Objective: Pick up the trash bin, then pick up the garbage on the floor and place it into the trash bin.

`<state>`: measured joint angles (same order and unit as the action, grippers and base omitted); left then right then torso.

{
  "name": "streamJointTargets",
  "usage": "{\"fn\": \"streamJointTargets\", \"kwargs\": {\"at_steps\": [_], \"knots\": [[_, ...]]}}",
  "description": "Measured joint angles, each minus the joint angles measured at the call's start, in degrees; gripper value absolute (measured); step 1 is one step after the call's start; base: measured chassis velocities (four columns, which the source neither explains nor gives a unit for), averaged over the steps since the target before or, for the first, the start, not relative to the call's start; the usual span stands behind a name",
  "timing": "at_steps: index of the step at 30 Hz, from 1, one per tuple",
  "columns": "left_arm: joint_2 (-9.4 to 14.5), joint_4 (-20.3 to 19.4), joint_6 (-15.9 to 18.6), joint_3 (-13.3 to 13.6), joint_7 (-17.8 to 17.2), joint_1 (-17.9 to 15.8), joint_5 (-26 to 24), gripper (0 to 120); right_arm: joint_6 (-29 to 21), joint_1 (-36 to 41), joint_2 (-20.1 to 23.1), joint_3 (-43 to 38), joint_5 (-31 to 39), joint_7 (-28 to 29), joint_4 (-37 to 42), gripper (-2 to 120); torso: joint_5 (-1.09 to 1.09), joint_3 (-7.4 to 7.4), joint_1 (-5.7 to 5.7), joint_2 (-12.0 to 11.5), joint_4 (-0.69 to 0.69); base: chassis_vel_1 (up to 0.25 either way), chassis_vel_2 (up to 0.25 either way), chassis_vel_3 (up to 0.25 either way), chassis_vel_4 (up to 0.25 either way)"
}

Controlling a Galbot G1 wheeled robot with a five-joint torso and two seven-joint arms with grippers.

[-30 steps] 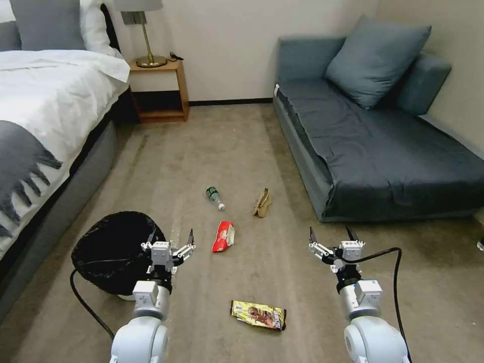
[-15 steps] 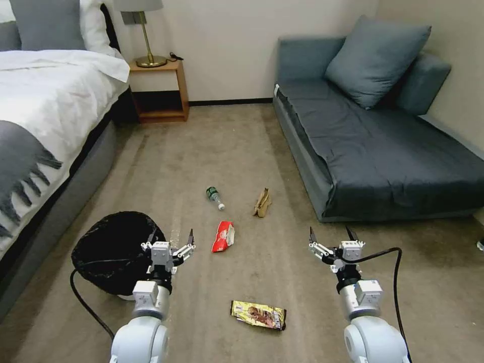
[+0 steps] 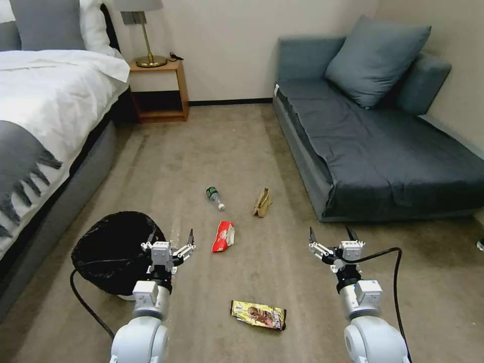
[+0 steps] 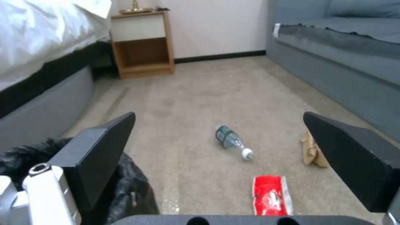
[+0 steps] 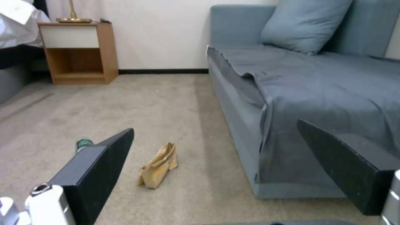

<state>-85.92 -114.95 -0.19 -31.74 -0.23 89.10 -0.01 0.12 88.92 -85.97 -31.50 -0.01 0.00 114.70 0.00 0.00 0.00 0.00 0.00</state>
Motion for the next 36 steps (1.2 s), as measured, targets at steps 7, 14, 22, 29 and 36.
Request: {"fn": "streamJointTargets", "kwargs": {"at_steps": [7,14,22,29,36], "knots": [[1.6,-10.8,-10.2,-7.5,-6.8,8.7,-1.3,100,7.2,7.7,-2.4,3.8,-3.7,0.5,6.8,100,-0.01,-0.01,0.00,0.0,0.02,0.000,0.000,0.000,0.000],[3.9,-13.9,-12.4,-6.2,-5.2,13.5,-1.9,100,17.7,18.6,-6.1,9.1,-7.8,1.6,15.8,100,-0.02,-0.01,0.00,0.0,-0.02,0.000,0.000,0.000,0.000],[7.8,-13.6,-9.7,-4.2,-3.5,14.9,-4.3,100,17.3,18.0,-6.2,9.0,-5.8,1.7,15.3,100,0.00,-0.01,0.00,0.0,0.00,0.000,0.000,0.000,0.000],[16.9,-13.6,-3.4,-11.6,-2.7,14.4,-14.6,100,14.0,15.3,-6.2,7.8,-3.0,2.2,13.0,100,0.00,-0.01,0.00,0.0,0.01,0.000,0.000,0.000,0.000],[23.3,-8.8,7.4,-21.1,-1.6,11.1,-27.6,100,12.9,14.0,-6.3,6.8,-0.8,4.8,10.2,100,0.00,0.00,0.00,0.0,0.01,0.000,0.000,0.000,0.000]]}}
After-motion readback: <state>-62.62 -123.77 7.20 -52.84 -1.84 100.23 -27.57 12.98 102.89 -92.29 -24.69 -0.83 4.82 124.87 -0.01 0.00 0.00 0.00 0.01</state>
